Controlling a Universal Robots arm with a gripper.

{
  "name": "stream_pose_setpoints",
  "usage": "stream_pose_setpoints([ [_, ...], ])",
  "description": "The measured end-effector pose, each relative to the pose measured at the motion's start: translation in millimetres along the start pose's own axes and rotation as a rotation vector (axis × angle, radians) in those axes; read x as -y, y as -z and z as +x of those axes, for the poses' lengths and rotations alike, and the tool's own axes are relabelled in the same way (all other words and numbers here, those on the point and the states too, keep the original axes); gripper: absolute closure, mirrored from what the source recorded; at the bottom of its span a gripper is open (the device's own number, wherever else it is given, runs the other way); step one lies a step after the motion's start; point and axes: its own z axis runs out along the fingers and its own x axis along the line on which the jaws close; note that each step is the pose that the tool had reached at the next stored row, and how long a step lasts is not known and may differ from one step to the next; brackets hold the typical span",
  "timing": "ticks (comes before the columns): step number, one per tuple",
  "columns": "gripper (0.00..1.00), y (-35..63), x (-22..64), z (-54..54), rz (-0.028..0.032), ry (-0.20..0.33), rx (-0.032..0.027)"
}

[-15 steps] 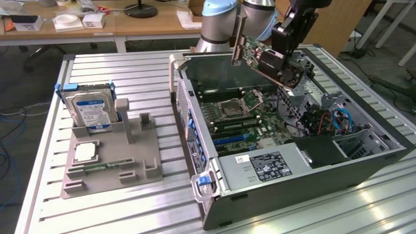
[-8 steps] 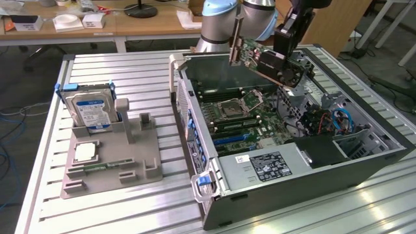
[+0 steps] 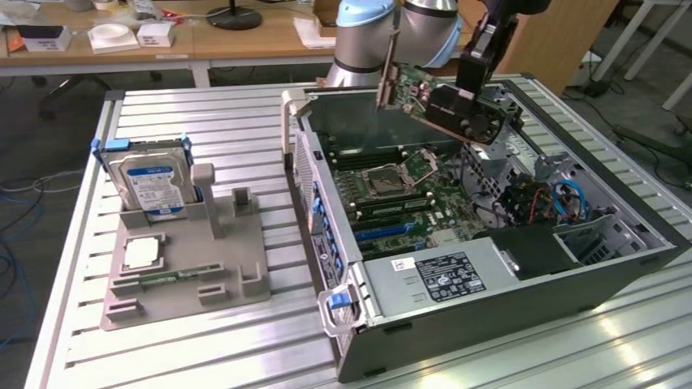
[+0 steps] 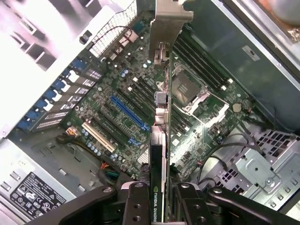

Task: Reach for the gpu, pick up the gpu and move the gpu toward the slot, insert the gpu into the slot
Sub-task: 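Insert the gpu into the slot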

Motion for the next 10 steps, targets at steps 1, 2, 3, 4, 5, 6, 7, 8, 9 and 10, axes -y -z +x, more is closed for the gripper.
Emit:
stream_pose_setpoints([
  [1, 0.74, 0.0, -0.1, 0.3, -0.0002, 0.009, -0.0001],
  [2, 0.74, 0.0, -0.2, 0.6, -0.0003, 0.018, -0.0002],
  [3, 0.74, -0.1, -0.3, 0.8, -0.0006, 0.029, -0.0002],
  [4, 0.74, -0.1, -0.3, 0.8, -0.0008, 0.042, -0.0002],
  [5, 0.74, -0.2, -0.3, 0.8, -0.0012, 0.057, -0.0003],
  [6, 0.74, -0.2, -0.4, 0.9, -0.0015, 0.073, -0.0003],
  [7, 0.74, -0.2, -0.4, 0.9, -0.0018, 0.088, -0.0003],
  [8, 0.74, -0.2, -0.4, 0.9, -0.0021, 0.103, -0.0003],
  [9, 0.74, -0.2, -0.4, 0.9, -0.0024, 0.118, -0.0004],
  [10, 0.74, -0.3, -0.4, 0.9, -0.0028, 0.134, -0.0003],
])
